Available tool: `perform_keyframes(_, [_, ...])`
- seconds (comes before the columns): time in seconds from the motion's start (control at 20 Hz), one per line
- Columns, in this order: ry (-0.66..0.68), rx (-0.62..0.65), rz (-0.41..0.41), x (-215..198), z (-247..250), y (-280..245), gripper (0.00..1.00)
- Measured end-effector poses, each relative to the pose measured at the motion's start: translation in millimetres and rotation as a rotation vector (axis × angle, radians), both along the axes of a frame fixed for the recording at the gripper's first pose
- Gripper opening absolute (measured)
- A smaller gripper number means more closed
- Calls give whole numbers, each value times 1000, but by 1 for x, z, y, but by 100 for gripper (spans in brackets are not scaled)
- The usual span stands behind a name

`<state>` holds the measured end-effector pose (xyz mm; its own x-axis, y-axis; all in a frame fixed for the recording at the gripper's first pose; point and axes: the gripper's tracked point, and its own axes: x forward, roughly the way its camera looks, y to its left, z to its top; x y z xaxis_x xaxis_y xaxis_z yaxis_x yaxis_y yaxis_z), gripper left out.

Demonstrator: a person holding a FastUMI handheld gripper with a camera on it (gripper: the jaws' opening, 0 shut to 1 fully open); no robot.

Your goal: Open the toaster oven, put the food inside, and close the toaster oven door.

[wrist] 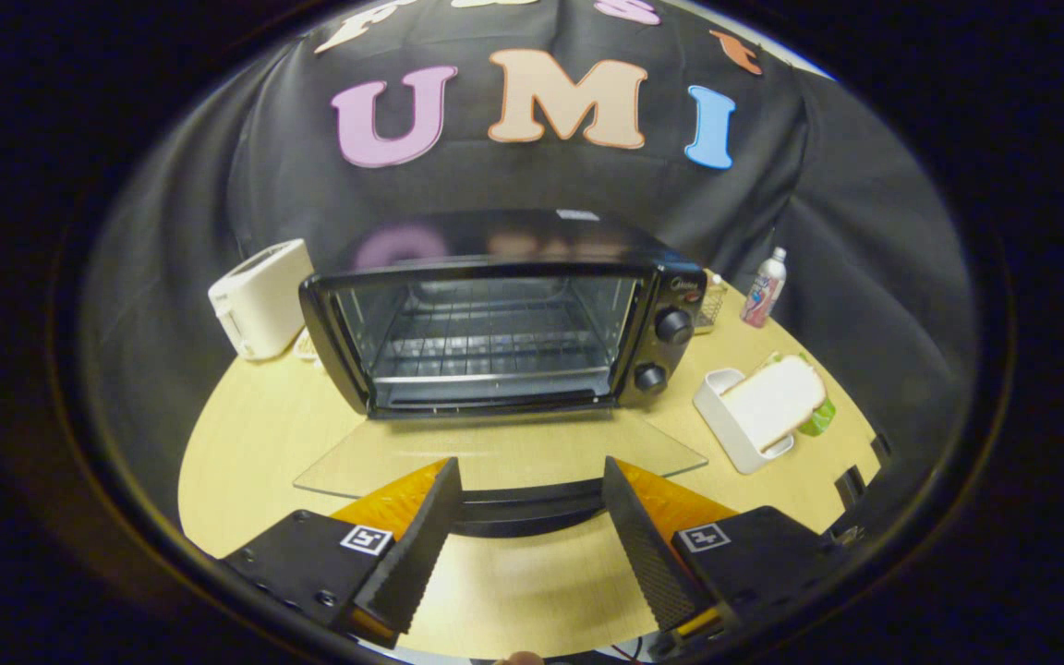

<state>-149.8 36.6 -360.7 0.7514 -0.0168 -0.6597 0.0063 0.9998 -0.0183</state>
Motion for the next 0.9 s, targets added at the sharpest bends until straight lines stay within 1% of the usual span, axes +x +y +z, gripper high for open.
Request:
perform_keyframes(0.15, [32, -8, 22, -2, -22, 5, 96])
perform_keyframes(0.3, [67, 29, 7, -4, -43, 9, 96])
perform_keyframes(0.45, [122, 19, 18, -11, -67, 9, 97])
perform_keyframes(0.55, [113, 37, 18, -9, -69, 10, 97])
perform_keyframes(0.75, [118, 83, -11, -7, -65, 5, 97])
perform_keyframes(0.9, [78, 106, -29, -2, -51, -7, 96])
